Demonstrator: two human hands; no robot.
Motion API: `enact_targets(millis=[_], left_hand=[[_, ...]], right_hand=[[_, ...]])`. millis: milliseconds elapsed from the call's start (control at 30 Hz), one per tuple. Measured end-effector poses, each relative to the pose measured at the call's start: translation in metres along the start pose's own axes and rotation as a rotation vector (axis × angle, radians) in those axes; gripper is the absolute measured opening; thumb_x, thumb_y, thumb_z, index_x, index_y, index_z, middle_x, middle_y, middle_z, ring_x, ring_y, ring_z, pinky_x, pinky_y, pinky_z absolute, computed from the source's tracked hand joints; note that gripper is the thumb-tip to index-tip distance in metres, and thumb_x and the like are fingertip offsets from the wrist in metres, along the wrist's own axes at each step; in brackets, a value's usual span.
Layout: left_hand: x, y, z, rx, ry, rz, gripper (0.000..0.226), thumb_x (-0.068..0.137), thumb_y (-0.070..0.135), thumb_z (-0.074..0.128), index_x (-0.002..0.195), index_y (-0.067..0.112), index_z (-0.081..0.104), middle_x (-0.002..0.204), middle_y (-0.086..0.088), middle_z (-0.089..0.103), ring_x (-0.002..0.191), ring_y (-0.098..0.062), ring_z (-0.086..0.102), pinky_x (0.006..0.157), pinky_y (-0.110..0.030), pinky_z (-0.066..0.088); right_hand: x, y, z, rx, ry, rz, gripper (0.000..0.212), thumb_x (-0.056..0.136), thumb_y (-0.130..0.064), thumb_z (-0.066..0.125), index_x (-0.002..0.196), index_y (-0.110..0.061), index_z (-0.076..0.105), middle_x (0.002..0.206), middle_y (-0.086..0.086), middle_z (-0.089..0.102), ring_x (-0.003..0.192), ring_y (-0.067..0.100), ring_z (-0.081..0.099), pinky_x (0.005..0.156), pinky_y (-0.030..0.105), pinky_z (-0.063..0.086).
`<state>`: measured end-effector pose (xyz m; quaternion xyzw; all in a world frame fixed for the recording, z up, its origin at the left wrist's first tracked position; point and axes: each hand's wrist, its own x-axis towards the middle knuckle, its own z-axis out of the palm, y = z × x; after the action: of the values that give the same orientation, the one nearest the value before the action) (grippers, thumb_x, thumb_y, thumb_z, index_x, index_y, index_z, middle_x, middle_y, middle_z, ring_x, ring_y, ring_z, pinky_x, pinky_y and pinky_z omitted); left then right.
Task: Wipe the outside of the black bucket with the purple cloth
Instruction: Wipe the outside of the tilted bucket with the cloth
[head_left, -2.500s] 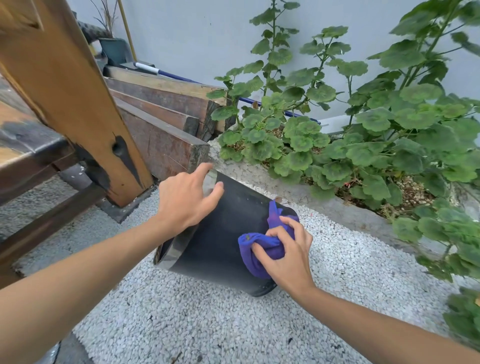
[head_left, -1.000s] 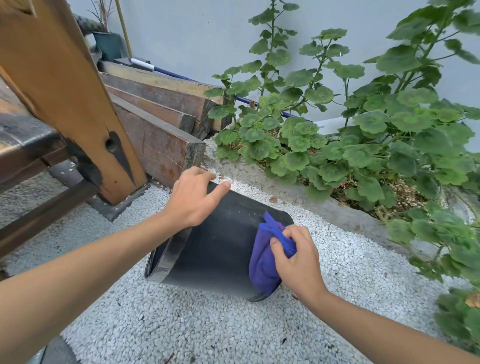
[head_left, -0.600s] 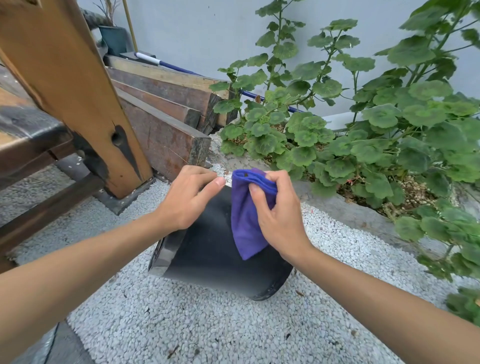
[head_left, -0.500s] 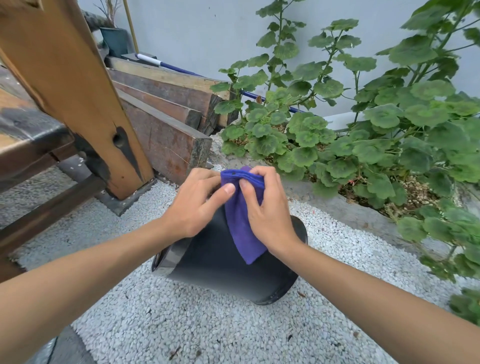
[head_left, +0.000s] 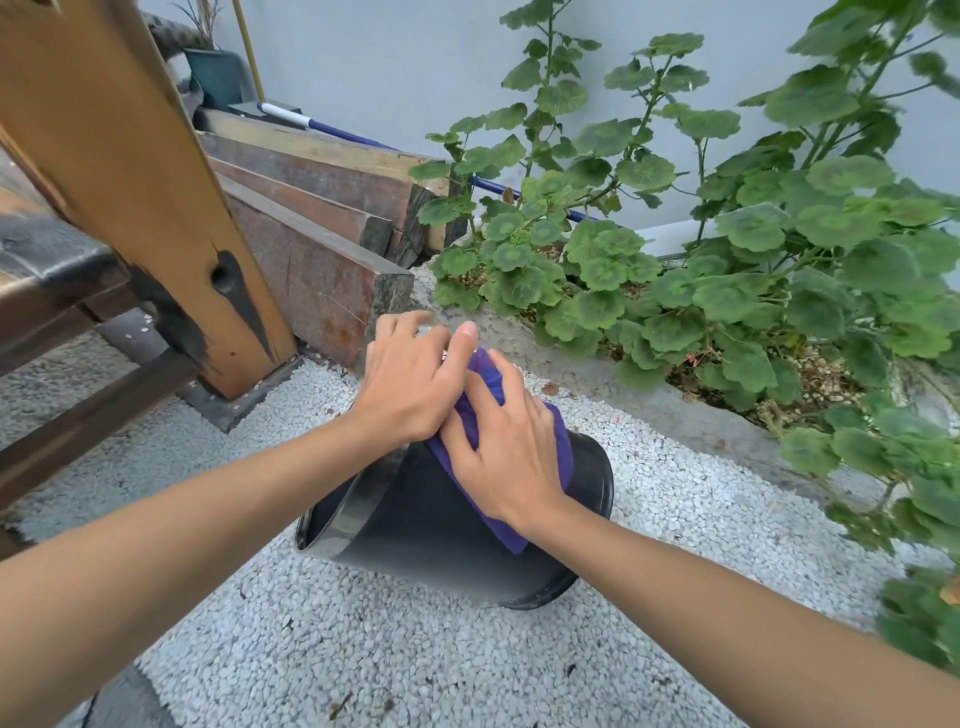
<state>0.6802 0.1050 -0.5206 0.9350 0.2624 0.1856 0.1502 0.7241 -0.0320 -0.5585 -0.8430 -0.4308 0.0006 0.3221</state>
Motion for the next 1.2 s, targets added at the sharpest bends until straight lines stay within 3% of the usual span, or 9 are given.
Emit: enact_targets(millis=[67, 133, 200, 267, 633, 833, 900, 1100, 1200], left_hand=[[0.0, 0.007, 0.0, 0.072, 0.001, 0.043, 0.094, 0.086, 0.075, -0.007, 0.079, 0.018, 0.067, 0.111, -0.006, 0.069, 0.121, -0.025, 0.052, 0.106, -0.049, 0.031], [-0.001, 0.014, -0.004, 0.118, -0.021, 0.149, 0.092, 0.089, 0.071, -0.005, 0.065, 0.012, 0.062, 0.079, -0.007, 0.07, 0.093, -0.027, 0.063, 0.086, -0.04, 0.036], [-0.002, 0.014, -0.006, 0.123, -0.055, 0.187, 0.088, 0.089, 0.07, -0.003, 0.059, 0.012, 0.056, 0.059, -0.008, 0.06, 0.07, -0.028, 0.059, 0.067, -0.035, 0.028], [-0.003, 0.013, -0.007, 0.13, -0.059, 0.182, 0.087, 0.089, 0.07, -0.003, 0.057, 0.012, 0.053, 0.053, -0.008, 0.056, 0.064, -0.029, 0.054, 0.064, -0.034, 0.024], [-0.007, 0.022, -0.012, 0.027, -0.069, 0.192, 0.075, 0.095, 0.067, 0.004, 0.053, 0.012, 0.034, 0.047, -0.009, 0.043, 0.06, -0.029, 0.046, 0.062, -0.037, 0.02], [-0.013, 0.023, -0.012, -0.036, -0.059, 0.219, 0.073, 0.097, 0.066, 0.005, 0.055, 0.012, 0.029, 0.046, -0.006, 0.035, 0.055, -0.026, 0.037, 0.066, -0.038, 0.029], [-0.018, 0.02, -0.011, -0.051, -0.075, 0.22, 0.075, 0.097, 0.068, 0.004, 0.055, 0.012, 0.031, 0.046, -0.008, 0.039, 0.054, -0.022, 0.036, 0.075, -0.042, 0.039], [-0.033, 0.0, -0.027, -0.098, -0.116, 0.313, 0.071, 0.095, 0.074, 0.011, 0.057, 0.018, 0.033, 0.05, -0.002, 0.037, 0.058, -0.016, 0.038, 0.077, -0.04, 0.04], [-0.041, -0.012, -0.035, -0.165, -0.149, 0.334, 0.076, 0.095, 0.074, 0.015, 0.067, 0.018, 0.059, 0.064, 0.0, 0.058, 0.075, -0.017, 0.05, 0.084, -0.044, 0.043]], right_hand=[[0.002, 0.004, -0.001, 0.002, -0.018, 0.027, 0.056, 0.092, -0.063, 0.027, 0.142, -0.043, 0.045, 0.162, 0.003, 0.034, 0.142, 0.028, 0.043, 0.111, 0.061, 0.034], [0.004, 0.007, -0.003, 0.007, -0.039, 0.042, 0.057, 0.091, -0.065, 0.027, 0.14, -0.042, 0.046, 0.158, 0.005, 0.038, 0.14, 0.029, 0.045, 0.11, 0.063, 0.035], [0.004, 0.011, -0.005, 0.005, -0.06, 0.056, 0.059, 0.091, -0.067, 0.025, 0.14, -0.042, 0.048, 0.151, 0.008, 0.045, 0.133, 0.032, 0.052, 0.107, 0.058, 0.041], [0.004, 0.018, -0.007, -0.012, -0.051, 0.077, 0.059, 0.092, -0.068, 0.023, 0.14, -0.044, 0.049, 0.137, 0.01, 0.056, 0.122, 0.033, 0.058, 0.102, 0.05, 0.045], [-0.004, 0.068, -0.013, 0.083, 0.002, 0.155, 0.051, 0.096, -0.064, 0.021, 0.129, -0.047, 0.056, 0.099, 0.002, 0.058, 0.094, 0.032, 0.061, 0.084, 0.041, 0.05], [-0.005, 0.096, -0.019, 0.126, 0.02, 0.208, 0.022, 0.106, -0.038, 0.045, 0.107, -0.029, 0.065, 0.085, -0.001, 0.06, 0.086, 0.025, 0.058, 0.075, 0.038, 0.043], [-0.007, 0.099, -0.021, 0.153, 0.045, 0.209, 0.021, 0.106, -0.035, 0.046, 0.1, -0.025, 0.063, 0.082, 0.003, 0.061, 0.082, 0.024, 0.056, 0.072, 0.037, 0.04], [0.012, 0.071, -0.041, 0.368, 0.235, 0.278, 0.035, 0.109, -0.031, 0.044, 0.074, -0.025, 0.044, 0.063, -0.007, 0.043, 0.061, 0.013, 0.039, 0.062, 0.037, 0.031], [0.028, 0.045, -0.046, 0.454, 0.289, 0.269, 0.039, 0.108, -0.031, 0.045, 0.073, -0.015, 0.042, 0.06, -0.007, 0.039, 0.059, 0.01, 0.034, 0.061, 0.03, 0.032]])
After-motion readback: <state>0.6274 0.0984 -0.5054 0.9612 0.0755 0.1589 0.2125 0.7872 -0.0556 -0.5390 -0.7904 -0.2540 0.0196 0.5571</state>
